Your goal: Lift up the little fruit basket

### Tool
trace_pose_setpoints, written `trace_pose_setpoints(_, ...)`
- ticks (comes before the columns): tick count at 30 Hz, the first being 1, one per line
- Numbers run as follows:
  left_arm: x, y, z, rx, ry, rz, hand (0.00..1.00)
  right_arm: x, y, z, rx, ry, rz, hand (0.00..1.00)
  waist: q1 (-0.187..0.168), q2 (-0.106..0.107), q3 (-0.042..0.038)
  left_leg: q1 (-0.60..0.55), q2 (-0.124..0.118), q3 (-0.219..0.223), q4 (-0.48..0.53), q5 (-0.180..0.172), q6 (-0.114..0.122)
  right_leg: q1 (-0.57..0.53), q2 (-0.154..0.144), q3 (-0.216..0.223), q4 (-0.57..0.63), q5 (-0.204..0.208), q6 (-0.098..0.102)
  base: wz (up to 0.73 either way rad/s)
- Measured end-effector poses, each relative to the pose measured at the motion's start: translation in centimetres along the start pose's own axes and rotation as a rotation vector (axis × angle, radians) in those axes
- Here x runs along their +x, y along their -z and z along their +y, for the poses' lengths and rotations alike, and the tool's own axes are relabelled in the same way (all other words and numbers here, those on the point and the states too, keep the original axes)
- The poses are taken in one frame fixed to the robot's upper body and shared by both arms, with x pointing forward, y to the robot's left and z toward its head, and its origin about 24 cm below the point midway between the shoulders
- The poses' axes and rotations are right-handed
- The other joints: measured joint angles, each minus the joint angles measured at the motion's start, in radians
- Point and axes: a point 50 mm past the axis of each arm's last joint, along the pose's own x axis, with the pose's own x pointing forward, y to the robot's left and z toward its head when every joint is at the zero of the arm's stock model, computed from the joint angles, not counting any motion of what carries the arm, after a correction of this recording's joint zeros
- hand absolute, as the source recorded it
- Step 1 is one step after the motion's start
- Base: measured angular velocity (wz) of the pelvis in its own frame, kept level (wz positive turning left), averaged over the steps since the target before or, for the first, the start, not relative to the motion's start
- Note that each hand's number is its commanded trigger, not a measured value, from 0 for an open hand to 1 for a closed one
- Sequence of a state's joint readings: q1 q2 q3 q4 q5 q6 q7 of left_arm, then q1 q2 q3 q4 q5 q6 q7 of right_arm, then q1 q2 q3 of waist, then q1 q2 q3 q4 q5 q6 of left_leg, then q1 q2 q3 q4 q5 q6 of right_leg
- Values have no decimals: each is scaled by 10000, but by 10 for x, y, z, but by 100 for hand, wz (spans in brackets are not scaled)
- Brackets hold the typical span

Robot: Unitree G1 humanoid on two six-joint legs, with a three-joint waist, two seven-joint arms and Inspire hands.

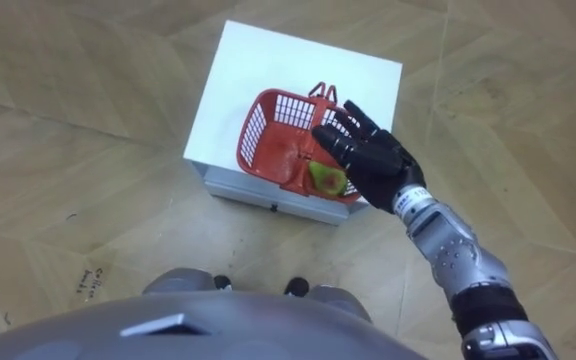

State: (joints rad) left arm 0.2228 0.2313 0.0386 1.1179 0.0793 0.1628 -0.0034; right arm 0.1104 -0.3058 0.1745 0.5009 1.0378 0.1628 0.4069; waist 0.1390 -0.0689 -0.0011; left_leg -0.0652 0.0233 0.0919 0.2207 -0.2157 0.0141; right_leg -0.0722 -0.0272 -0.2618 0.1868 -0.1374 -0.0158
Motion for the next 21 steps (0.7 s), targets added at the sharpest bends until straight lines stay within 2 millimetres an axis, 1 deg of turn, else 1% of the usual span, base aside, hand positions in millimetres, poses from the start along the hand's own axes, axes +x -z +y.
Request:
trace_pose_setpoints(2,0,0,0,-8,-3,-20,0,-3,2,-2,14,-60,58,0,-3,50,35,-6,-2,-2,-5,-1,1,-4,-1,-9,-5,0,0,0)
trace_pose_setpoints(4,0,0,0,-4,-10,-37,0,-7,6,-5,78,-4,146,0,-8,56,40,-6,-1,18,-60,-1,1,-26,3,2,-9,0,0,-2)
trace_pose_setpoints(8,0,1,0,6,-7,15,0,-10,5,-8,-84,145,221,0,-33,27,17,27,3,149,-140,0,2,-70,11,134,-9,-1,1,-9)
trace_pose_setpoints(11,0,1,0,13,-11,-37,0,-13,2,-12,-46,326,43,0,-116,7,-2,79,6,187,-148,0,2,-64,15,120,-8,0,1,-4)
trace_pose_setpoints(16,-1,-2,2,-205,-169,-171,0,-23,-4,-28,318,1351,-436,0,-330,26,-6,175,14,185,-182,0,3,-7,20,128,-8,-1,1,-1)
trace_pose_setpoints(17,-1,-3,2,-237,-268,-203,0,-26,-4,-31,407,1550,-507,0,-457,22,-12,192,16,166,-183,0,3,10,26,140,-6,-1,1,0)
trace_pose_setpoints(19,-1,-2,1,-411,-358,-199,0,-31,-3,-36,545,1781,-644,0,-559,52,-23,225,15,171,-183,0,3,40,27,161,0,-1,1,0)
trace_pose_setpoints(21,-1,-4,1,-413,-459,-270,0,-43,3,-47,771,2300,-685,0,-777,29,-41,278,16,188,-178,-1,2,99,32,147,-9,-1,1,0)
